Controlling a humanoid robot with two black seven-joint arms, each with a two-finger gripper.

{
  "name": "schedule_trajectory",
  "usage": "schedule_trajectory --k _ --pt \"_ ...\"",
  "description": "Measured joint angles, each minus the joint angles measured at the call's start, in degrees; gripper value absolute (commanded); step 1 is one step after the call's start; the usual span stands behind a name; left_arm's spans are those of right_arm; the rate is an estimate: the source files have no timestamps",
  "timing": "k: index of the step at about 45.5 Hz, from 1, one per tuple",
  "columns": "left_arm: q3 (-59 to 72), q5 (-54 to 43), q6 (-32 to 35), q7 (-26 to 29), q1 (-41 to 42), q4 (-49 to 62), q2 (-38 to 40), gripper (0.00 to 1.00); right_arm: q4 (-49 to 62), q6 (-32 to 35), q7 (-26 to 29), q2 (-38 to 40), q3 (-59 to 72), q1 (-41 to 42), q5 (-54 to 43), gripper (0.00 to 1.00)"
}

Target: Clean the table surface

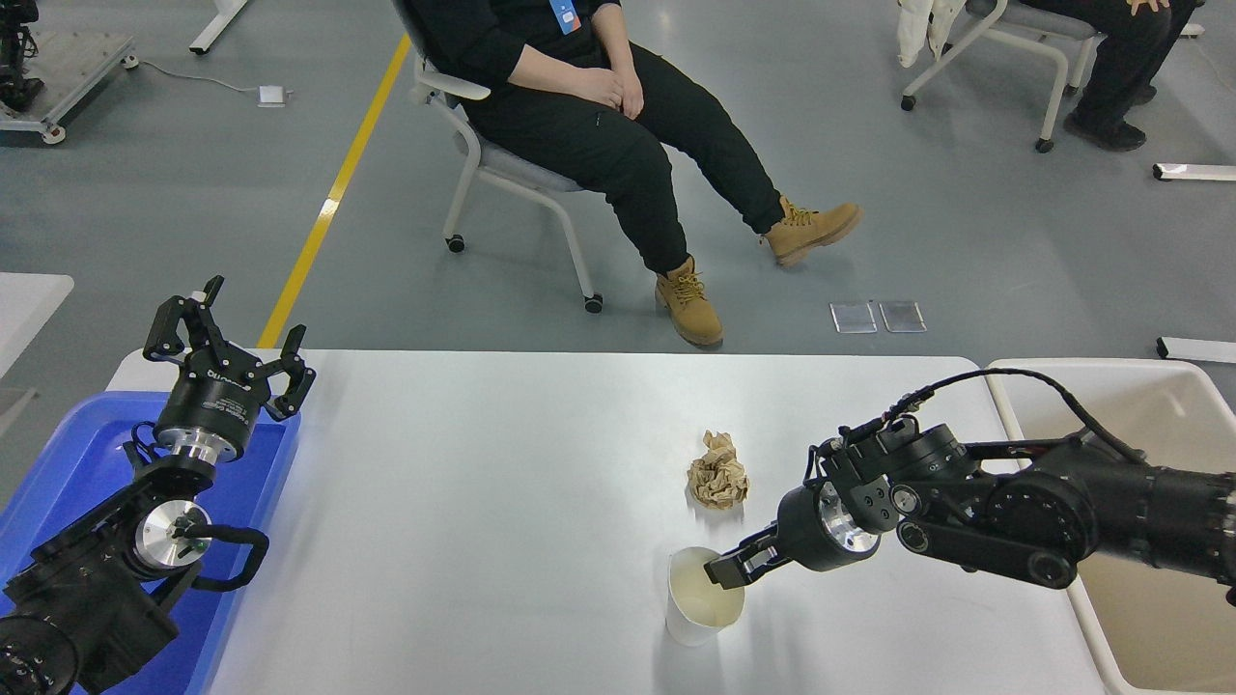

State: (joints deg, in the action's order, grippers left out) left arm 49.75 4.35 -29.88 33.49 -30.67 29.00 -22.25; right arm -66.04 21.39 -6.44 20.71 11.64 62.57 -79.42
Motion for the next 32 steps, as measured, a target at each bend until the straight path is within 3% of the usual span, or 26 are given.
schedule_trajectory --k 32 --pt "0.0 0.0 0.0 0.0 0.0 0.0 0.0 1.00 -1.0 0.0 -3.0 2.8 -0.5 6.2 2.0 0.00"
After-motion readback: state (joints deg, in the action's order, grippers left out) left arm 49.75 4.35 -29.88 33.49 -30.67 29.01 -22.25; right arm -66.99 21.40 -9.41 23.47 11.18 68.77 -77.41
